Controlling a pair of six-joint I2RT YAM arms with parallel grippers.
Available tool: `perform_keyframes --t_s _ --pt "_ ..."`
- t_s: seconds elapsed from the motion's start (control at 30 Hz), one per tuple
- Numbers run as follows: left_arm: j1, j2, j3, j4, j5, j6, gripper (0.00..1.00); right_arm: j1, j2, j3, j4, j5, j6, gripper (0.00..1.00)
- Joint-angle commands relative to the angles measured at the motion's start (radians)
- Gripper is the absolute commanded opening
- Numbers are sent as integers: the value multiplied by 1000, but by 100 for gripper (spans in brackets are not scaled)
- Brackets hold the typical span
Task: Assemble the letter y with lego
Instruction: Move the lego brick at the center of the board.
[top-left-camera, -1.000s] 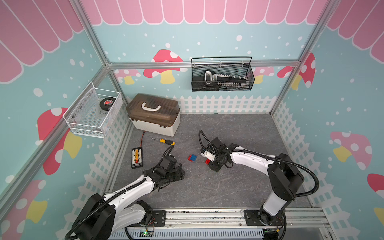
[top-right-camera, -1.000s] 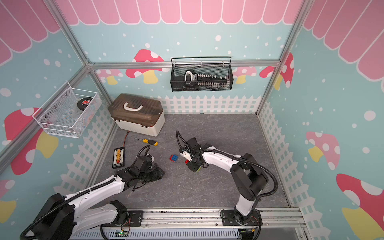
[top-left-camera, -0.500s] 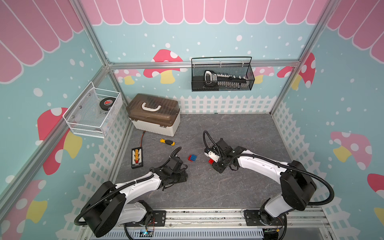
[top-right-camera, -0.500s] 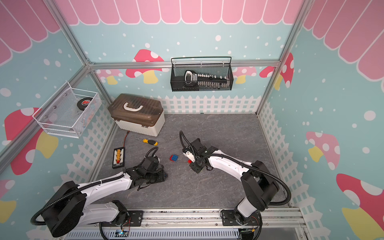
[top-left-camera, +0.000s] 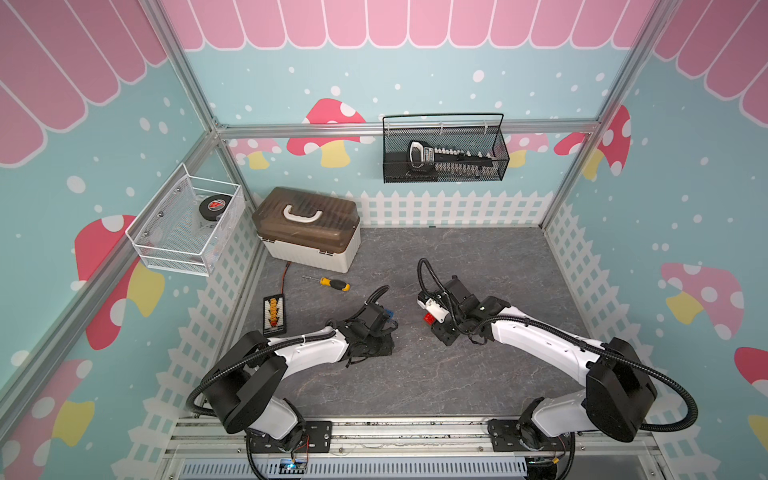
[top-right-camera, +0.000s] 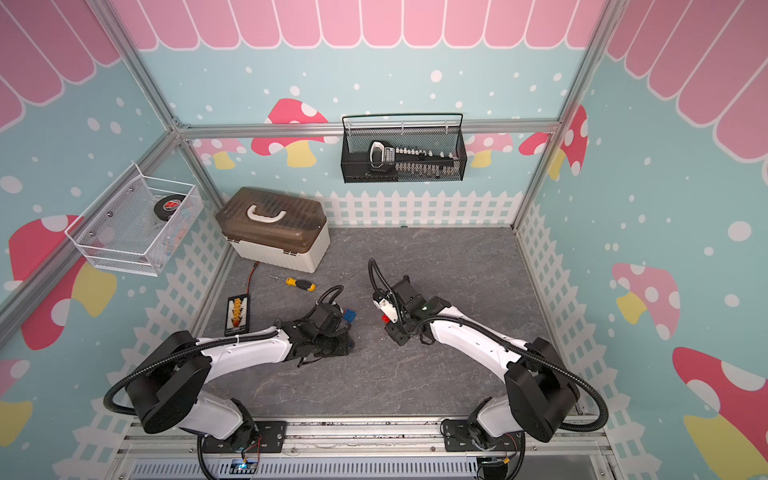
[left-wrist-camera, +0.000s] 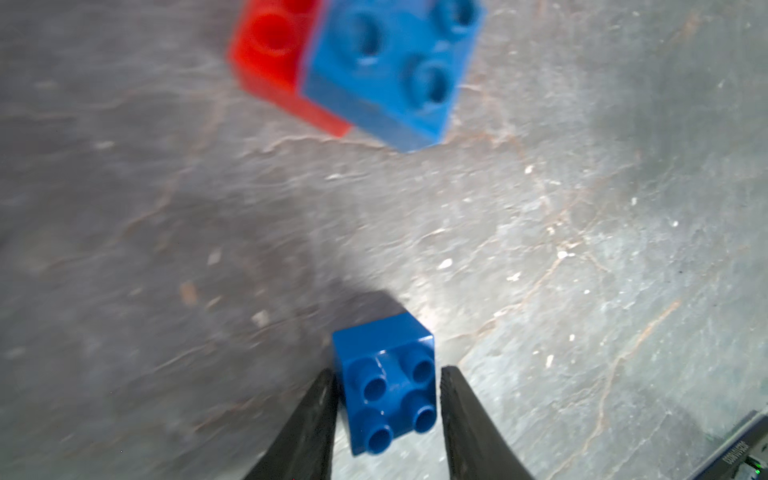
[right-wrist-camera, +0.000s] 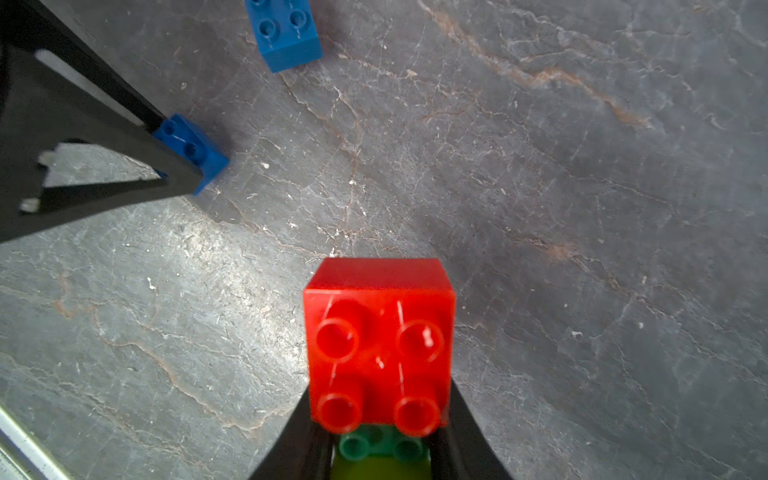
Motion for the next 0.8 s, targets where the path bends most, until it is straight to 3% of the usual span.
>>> perform_keyframes --t_s 0.0,0.2,0.33,0.53,0.77 --pt "-25 58 64 30 18 10 42 -13 -20 1 -26 21 10 31" --pt "-65 158 168 28 41 29 41 -24 -35 -7 -32 29 12 31" --pt "-69 155 179 25 34 35 45 -31 -37 -7 -33 30 13 31" --pt "-69 51 152 -20 0 44 60 -34 -27 13 -37 0 -8 30" --pt "-27 -195 -2 -87 -64 28 60 -25 24 62 -50 -139 -123 30"
